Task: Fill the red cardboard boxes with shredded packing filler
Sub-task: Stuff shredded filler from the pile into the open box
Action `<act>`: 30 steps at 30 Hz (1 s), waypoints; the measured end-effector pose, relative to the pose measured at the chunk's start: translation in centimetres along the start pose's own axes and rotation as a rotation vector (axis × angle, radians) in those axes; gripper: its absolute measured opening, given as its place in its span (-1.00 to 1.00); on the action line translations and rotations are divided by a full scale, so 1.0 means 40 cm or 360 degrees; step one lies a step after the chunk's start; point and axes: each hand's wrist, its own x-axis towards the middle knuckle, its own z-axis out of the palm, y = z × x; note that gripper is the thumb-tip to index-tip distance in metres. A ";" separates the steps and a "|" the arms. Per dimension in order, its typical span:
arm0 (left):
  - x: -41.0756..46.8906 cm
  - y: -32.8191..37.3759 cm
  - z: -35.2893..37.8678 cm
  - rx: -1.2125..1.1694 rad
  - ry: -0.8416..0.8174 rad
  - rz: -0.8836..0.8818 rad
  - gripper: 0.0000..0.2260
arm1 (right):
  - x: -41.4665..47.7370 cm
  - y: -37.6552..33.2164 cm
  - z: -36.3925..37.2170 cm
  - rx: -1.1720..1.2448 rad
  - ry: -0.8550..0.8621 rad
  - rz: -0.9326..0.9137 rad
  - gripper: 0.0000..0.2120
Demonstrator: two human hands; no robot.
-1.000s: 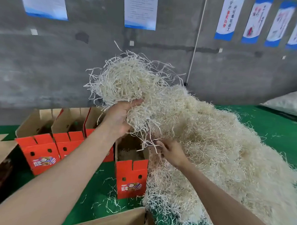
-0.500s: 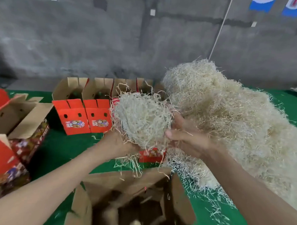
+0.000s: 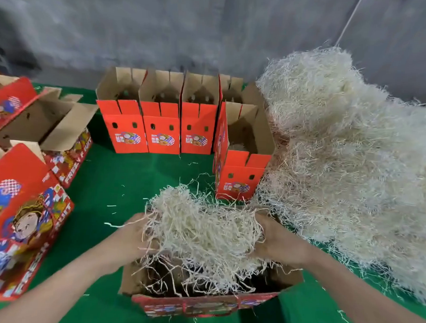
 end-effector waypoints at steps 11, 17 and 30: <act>0.060 0.075 0.130 0.0074 0.0046 0.0251 -0.57 | 0.053 0.002 0.062 0.0521 0.0058 0.0228 -0.45; 0.046 0.018 0.134 0.0816 0.0036 0.0690 -0.48 | 0.017 0.031 0.029 0.0220 -0.0042 0.0004 -0.19; 0.086 0.014 0.064 -0.0597 -0.0261 -0.0156 0.13 | 0.067 0.052 0.029 0.0030 -0.0084 0.0228 -0.52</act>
